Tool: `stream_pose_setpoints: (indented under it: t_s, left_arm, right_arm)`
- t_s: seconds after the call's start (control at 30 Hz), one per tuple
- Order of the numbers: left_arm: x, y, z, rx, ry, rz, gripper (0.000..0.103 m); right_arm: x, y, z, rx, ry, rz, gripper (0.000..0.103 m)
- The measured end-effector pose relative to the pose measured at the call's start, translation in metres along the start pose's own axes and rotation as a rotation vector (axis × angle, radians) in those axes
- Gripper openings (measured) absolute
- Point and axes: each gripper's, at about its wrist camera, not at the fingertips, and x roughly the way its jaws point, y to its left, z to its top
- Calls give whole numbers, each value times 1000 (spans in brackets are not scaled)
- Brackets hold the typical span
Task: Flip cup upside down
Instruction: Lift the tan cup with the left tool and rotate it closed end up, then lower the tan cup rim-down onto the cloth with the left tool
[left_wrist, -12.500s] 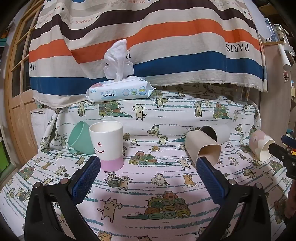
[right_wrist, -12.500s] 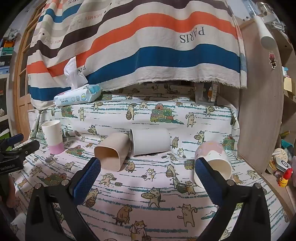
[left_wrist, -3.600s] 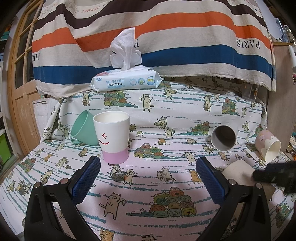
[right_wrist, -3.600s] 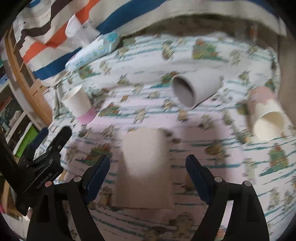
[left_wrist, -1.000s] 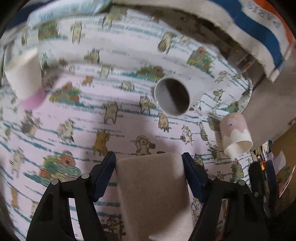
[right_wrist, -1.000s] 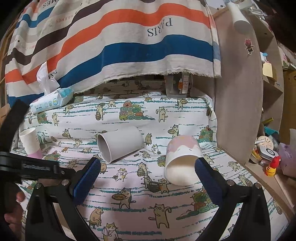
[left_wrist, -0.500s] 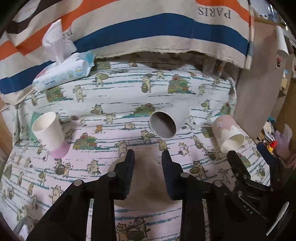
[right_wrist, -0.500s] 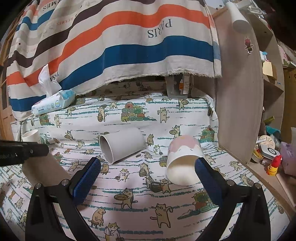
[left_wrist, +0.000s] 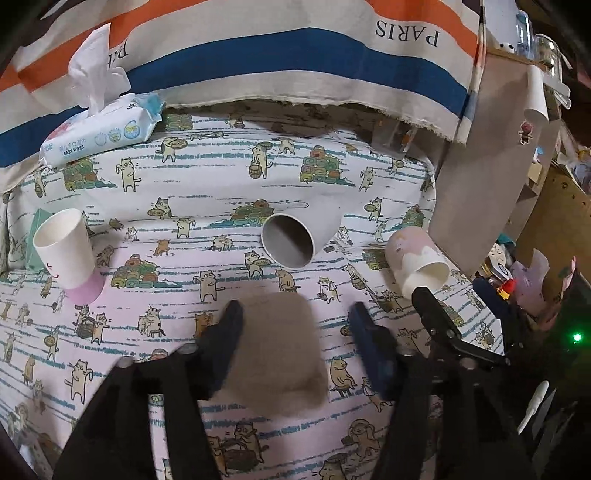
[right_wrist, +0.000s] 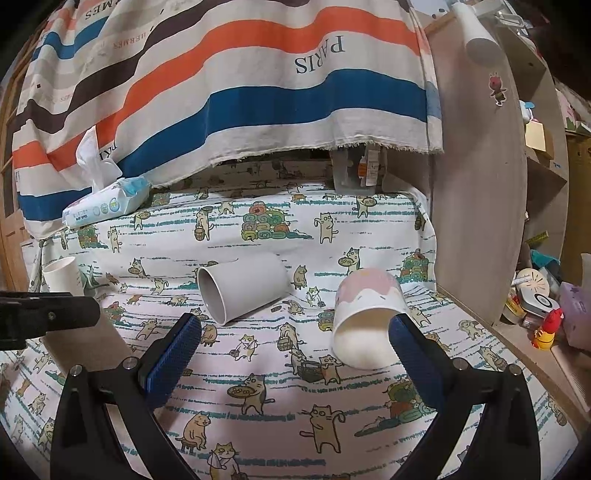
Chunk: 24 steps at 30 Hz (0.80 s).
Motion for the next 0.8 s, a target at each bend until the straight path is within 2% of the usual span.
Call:
stream_pose_setpoints:
  t_s: [0.07,0.17,0.33,0.47,0.6,0.67,0.73,0.77,0.8]
  left_arm:
    - [0,-4,-1,29,-20,57,75]
    - [5,-7,-3,67,-20,119,76]
    - [8,-2,-8,72,-12,91,77]
    - [9,-3,-10,60,3,38,82]
    - [19,-11,-12,72,58,-38,89]
    - [26,-12,-15,69,76,-38,89]
    - [32,-8,-17,42,81,-27,89]
    - [35,-3,-18,17,86,-18,83]
    - [36,1,-18,-2,85,-24,70]
  right_arm:
    - [0,0,0,0,0,0,102]
    - [0,0,0,-2,0,0,102]
    - [0,1,-1,-1,0,1,102]
    - [0,1,-1,-1,0,1,102]
    - [0,1,-1,0,0,2,102]
    - [1,0,0,4,1,-8,102]
    - [1,-3,-1,22,1,-7,102]
    - [0,-4,-1,28,-1,-5,102]
    - [0,-5,-1,31,-1,-5,102]
